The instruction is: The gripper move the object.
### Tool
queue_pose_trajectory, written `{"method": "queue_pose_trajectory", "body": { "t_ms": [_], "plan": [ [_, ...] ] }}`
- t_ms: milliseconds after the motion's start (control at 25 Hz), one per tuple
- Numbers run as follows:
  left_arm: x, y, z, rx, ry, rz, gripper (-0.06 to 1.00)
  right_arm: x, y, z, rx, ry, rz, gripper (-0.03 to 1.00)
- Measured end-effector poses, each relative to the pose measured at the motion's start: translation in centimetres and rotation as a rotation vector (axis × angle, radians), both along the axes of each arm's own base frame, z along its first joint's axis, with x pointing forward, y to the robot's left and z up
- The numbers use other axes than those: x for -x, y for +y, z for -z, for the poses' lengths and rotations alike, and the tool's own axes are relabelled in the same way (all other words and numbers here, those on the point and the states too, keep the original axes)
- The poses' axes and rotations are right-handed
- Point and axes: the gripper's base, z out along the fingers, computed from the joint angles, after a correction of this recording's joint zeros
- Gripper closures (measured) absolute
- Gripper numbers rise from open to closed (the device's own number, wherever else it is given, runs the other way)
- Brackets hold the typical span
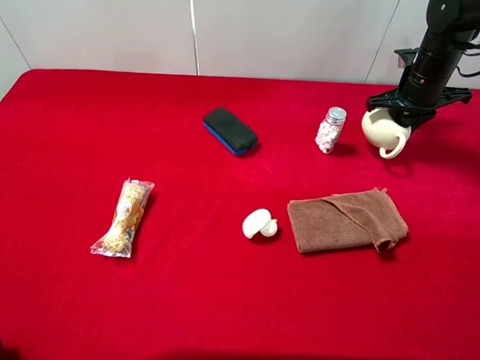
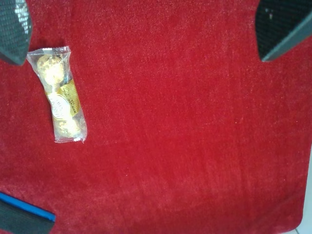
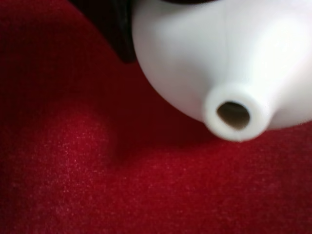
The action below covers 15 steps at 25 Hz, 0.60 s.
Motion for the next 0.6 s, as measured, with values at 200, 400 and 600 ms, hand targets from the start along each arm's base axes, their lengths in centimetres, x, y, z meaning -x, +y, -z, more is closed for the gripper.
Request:
{"method": "queue_pose_trajectory", "body": {
  "t_ms": [200,400,600],
  "plan": [
    [0.0,0.0,0.0,0.0,0.0,0.0,0.04,-0.02,0.02,0.0,-0.002,-0.002,0.001,0.68],
    [0.0,0.0,0.0,0.0,0.0,0.0,0.04,-0.02,0.01,0.0,-0.001,-0.003,0.0,0.45],
    [0.0,0.0,0.0,0.0,0.0,0.0,0.04,-0.01,0.0,0.0,0.0,-0.001,0.0,0.3]
  ]
}}
